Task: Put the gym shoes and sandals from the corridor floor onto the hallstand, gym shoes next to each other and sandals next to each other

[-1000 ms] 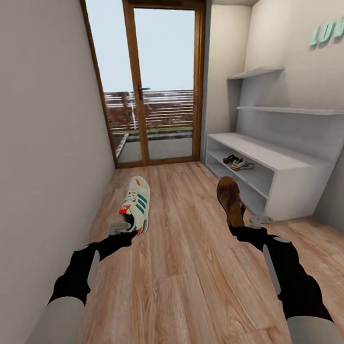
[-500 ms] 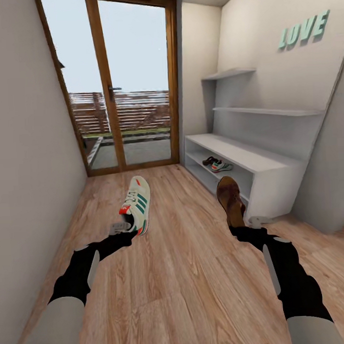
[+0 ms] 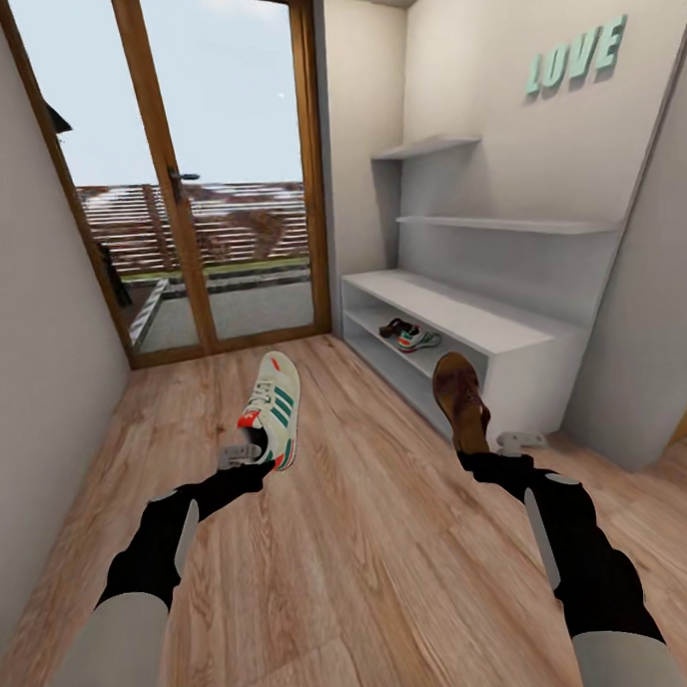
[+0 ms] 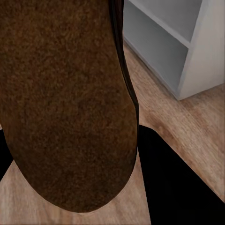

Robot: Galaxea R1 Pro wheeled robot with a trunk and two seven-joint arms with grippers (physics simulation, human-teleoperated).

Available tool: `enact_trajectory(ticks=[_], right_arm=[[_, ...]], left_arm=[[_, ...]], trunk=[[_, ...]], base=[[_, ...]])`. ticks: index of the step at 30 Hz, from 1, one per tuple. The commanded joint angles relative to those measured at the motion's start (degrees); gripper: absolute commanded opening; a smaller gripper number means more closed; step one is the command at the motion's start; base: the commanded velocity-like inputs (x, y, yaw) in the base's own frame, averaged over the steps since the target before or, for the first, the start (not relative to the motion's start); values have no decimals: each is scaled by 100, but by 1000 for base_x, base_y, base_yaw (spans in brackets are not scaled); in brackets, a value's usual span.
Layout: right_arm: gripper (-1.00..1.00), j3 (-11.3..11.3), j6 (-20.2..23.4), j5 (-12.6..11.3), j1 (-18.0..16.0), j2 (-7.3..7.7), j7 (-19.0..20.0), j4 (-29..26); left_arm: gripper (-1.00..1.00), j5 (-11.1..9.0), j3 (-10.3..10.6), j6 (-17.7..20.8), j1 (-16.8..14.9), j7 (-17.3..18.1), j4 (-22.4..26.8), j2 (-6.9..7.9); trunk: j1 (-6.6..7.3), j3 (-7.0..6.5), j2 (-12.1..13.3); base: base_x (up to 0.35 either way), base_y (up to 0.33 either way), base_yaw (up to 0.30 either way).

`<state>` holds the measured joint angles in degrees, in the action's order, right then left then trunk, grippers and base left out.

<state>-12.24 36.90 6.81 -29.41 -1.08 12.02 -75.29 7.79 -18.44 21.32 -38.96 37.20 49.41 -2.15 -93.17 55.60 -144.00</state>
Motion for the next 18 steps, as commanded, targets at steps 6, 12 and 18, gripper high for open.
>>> enact_trajectory(ticks=[6, 12, 18], right_arm=[[-100, -15, 28, 48, -3, -5, 37, -4], [-100, -16, 28, 49, -3, -4, 62, -3], [-100, -15, 28, 49, -3, -6, 64, -11]], left_arm=[[-100, 47, -37, 30, -6, 59, 8, -7], [-100, 47, -37, 30, -6, 59, 8, -8], [-100, 47, -37, 30, -6, 59, 9, -7]], trunk=[[-2, 6, -3], [-2, 6, -3], [-2, 6, -3]], base=[[349, 0, -3], [349, 0, 0], [349, 0, 0]])
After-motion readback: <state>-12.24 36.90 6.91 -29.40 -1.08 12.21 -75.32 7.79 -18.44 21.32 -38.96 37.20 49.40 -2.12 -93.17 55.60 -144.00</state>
